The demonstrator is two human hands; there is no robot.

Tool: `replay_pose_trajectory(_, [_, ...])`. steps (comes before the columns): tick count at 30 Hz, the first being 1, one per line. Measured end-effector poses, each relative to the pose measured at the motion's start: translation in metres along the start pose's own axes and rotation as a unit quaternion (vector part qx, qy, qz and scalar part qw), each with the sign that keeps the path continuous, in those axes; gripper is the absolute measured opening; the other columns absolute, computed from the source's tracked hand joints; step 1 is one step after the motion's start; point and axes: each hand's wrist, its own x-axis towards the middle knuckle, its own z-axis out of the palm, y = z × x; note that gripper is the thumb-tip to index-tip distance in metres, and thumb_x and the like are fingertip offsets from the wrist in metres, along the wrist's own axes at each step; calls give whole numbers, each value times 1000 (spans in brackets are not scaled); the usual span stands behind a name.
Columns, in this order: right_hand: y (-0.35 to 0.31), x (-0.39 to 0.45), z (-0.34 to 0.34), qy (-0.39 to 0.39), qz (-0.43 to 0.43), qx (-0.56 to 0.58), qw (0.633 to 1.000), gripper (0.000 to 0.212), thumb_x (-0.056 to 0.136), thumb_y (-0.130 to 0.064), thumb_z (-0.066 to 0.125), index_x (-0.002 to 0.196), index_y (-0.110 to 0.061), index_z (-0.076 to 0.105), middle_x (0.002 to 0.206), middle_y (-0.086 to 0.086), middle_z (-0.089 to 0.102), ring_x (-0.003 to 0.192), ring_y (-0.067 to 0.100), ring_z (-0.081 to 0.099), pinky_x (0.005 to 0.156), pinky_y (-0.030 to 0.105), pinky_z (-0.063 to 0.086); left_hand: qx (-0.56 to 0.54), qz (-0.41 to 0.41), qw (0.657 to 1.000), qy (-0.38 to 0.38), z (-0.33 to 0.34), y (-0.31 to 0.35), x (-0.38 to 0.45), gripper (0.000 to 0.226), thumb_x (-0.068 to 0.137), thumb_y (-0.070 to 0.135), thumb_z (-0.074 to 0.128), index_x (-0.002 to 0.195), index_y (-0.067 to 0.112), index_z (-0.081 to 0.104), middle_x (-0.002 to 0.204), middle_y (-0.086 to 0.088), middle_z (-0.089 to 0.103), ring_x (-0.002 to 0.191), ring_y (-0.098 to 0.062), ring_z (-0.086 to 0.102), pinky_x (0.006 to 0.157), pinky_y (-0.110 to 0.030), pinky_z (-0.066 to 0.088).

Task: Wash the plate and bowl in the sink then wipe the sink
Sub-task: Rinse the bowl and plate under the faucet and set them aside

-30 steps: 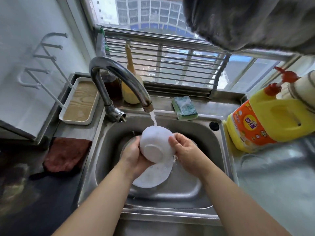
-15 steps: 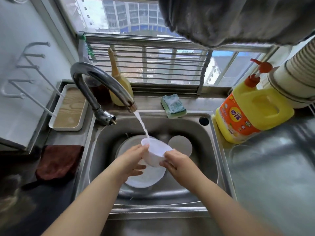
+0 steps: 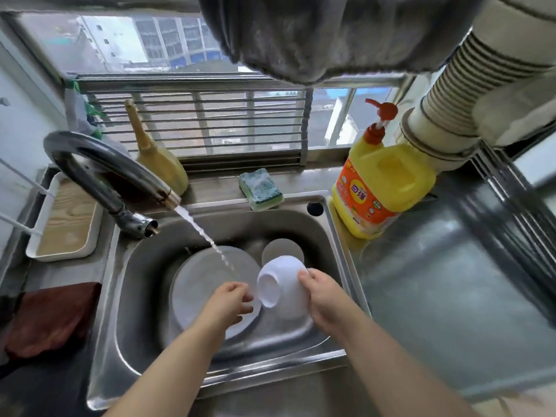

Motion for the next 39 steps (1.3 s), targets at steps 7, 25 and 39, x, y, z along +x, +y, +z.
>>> replay_pose_trajectory(7, [-35, -70, -81, 111, -306, -370, 870, 17, 88, -25, 63, 78, -11, 65, 72, -1, 63, 70, 8, 55, 65, 20, 42, 18, 43, 998, -31, 51, 25, 0, 16, 99, 9, 41, 107, 6, 54, 83, -8, 62, 67, -20, 57, 62, -27, 40])
replay_pose_trajectory(25, [8, -11, -175, 361, -295, -575, 672, 27, 64, -18, 82, 88, -11, 72, 84, 7, 68, 80, 31, 63, 78, 36, 42, 2, -13, 1000, 25, 69, 8, 62, 17, 98, 2, 40, 110, -3, 50, 80, -16, 54, 60, -22, 48, 55, -28, 37])
replay_pose_trajectory(39, [5, 100, -9, 109, -11, -450, 886, 44, 95, -26, 52, 129, -1, 41, 129, 17, 53, 118, 33, 52, 92, 35, 43, 12, 22, 995, 97, 63, -11, 115, 17, 92, 25, 58, 101, 11, 57, 96, -13, 66, 86, -29, 63, 84, -40, 52])
